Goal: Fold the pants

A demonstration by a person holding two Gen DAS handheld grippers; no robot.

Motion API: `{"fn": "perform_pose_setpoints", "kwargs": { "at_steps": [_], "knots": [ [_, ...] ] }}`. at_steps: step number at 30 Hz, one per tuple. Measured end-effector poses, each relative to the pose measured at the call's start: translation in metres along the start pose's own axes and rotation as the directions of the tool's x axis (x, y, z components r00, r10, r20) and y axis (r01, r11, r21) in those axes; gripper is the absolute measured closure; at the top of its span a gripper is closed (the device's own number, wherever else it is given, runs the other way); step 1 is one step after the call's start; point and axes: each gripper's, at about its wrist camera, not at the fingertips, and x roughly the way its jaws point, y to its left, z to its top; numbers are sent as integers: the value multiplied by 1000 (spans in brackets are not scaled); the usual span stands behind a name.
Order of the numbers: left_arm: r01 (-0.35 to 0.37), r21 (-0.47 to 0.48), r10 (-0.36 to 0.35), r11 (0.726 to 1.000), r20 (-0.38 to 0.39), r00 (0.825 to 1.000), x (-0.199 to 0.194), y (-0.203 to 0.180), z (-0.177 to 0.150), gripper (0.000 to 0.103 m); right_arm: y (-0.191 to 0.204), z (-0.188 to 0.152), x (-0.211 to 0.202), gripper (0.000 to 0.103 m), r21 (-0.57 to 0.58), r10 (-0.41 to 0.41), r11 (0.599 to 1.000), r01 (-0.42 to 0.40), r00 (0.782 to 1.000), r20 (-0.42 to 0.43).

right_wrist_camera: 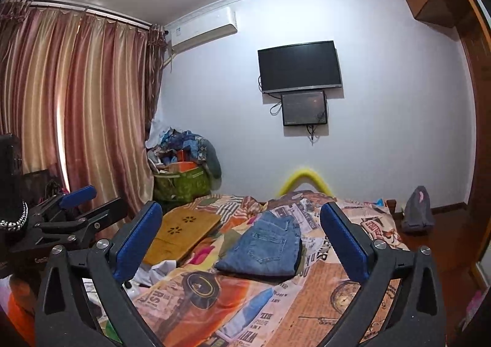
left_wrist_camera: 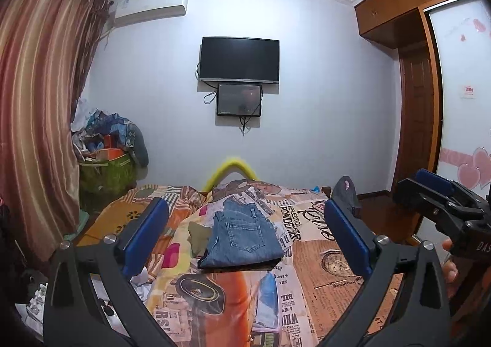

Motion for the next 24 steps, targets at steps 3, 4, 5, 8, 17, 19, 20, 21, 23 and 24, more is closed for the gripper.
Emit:
{"fn": "perform_pose_setpoints", "kwargs": {
  "at_steps": [3,4,5,8,17,19,20,21,23,24],
  "knots": [
    [-4,-1,4,1000,-3,1000,2,0,-1,1,2,-1,0,0,-7,-2,1000,2,1000,-3],
    [-3,-2,3,1000,-6,1000,3,0,-1,1,2,-1,0,0,-9,-2,1000,2,1000,-4],
    [-2,-4,2,1000,-8,1000,4,0,-2,1,3,-2,0,0,-9,-3,1000,3,1000,-6],
    [-3,-3,3,1000,-12,1000,5,0,-3,1,3,-3,0,0,-9,-6,1000,6,1000,-10],
    [2,-4,-2,1000,-13,1000,7,-1,-4,1,2,-2,-1,0,-12,-6,1000,6,1000,-20],
    [3,-5,-3,1000,-15,1000,8,-1,-5,1,2,-2,-2,0,-11,-6,1000,6,1000,-24],
    [3,-6,-3,1000,-15,1000,8,-1,-5,1,2,-1,-1,0,-11,-7,1000,6,1000,-25],
    [4,-7,-4,1000,-16,1000,8,0,-5,1,2,-2,-1,0,-10,-7,1000,7,1000,-26],
    [6,-7,-7,1000,-17,1000,8,2,-5,1,1,-1,-1,0,-7,-6,1000,5,1000,-29],
    [7,-8,-7,1000,-18,1000,9,2,-6,1,2,-2,-1,0,-8,-6,1000,5,1000,-30]
  ]
}}
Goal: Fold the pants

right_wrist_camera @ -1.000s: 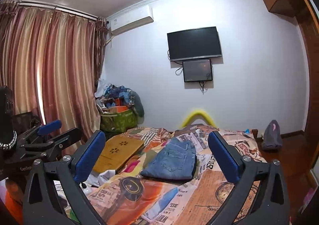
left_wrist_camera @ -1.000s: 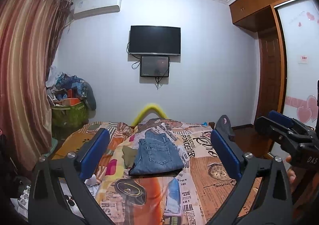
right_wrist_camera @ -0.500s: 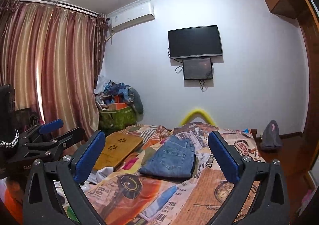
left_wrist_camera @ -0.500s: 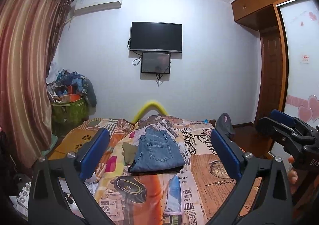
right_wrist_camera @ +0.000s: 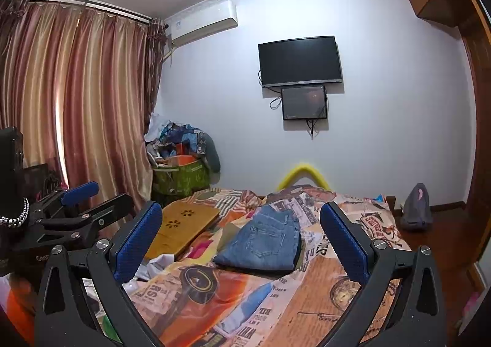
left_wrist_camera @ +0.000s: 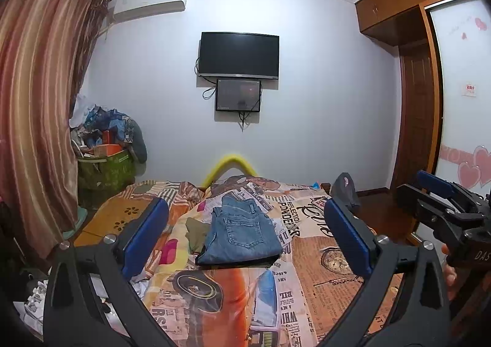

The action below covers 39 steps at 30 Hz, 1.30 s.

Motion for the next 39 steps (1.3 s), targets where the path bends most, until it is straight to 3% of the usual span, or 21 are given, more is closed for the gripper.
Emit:
{"fn": "perform_pose_setpoints", "kwargs": {
  "at_steps": [39],
  "knots": [
    [32,-18,-33,999,-31,999,6,10,-4,0,-1,1,2,0,7,-9,1000,9,1000,-3]
  ]
}}
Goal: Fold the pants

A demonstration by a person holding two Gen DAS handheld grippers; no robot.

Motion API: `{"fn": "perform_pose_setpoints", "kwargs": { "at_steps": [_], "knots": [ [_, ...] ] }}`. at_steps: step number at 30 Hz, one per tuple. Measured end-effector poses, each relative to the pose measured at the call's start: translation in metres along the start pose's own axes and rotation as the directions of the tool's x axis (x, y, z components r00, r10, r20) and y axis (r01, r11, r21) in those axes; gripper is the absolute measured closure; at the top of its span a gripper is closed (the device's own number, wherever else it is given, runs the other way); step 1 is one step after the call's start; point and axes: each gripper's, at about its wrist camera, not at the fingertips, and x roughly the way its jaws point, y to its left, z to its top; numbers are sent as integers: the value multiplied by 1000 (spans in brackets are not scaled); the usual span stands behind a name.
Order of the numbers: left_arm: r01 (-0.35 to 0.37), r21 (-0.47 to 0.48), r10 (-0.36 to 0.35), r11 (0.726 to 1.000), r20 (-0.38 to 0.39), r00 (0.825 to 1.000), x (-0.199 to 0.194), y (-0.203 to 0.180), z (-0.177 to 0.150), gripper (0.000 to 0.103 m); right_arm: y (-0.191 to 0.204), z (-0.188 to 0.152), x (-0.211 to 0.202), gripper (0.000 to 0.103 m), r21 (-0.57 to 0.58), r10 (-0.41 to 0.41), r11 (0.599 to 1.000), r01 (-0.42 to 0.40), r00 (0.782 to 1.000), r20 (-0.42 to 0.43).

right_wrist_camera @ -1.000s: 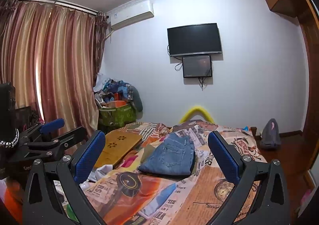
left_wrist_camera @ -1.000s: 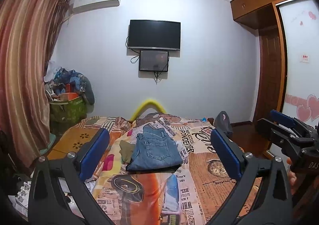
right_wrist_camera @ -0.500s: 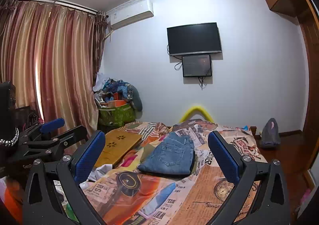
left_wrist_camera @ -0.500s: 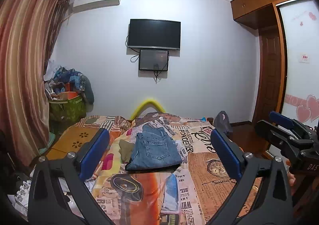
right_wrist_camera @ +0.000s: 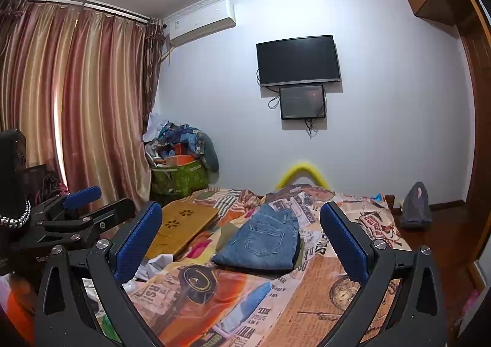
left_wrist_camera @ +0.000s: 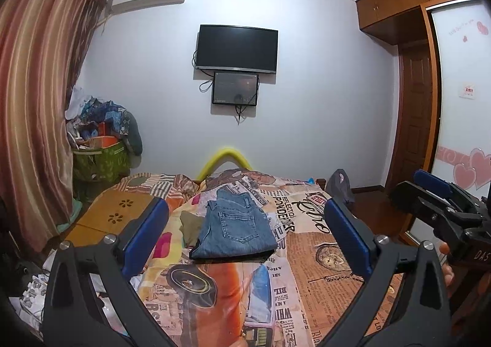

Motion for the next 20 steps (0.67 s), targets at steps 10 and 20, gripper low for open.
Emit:
{"fn": "perform_pose_setpoints", "kwargs": {
  "at_steps": [10,20],
  "knots": [
    [0,9,0,1000,-1,1000,-1,0,1,0,1,0,1,0,-5,-1,1000,1,1000,-2],
    [4,30,-4,1000,1,1000,-4,-6,1,0,2,-1,1,0,-4,3,1000,-3,1000,-3]
  ]
}}
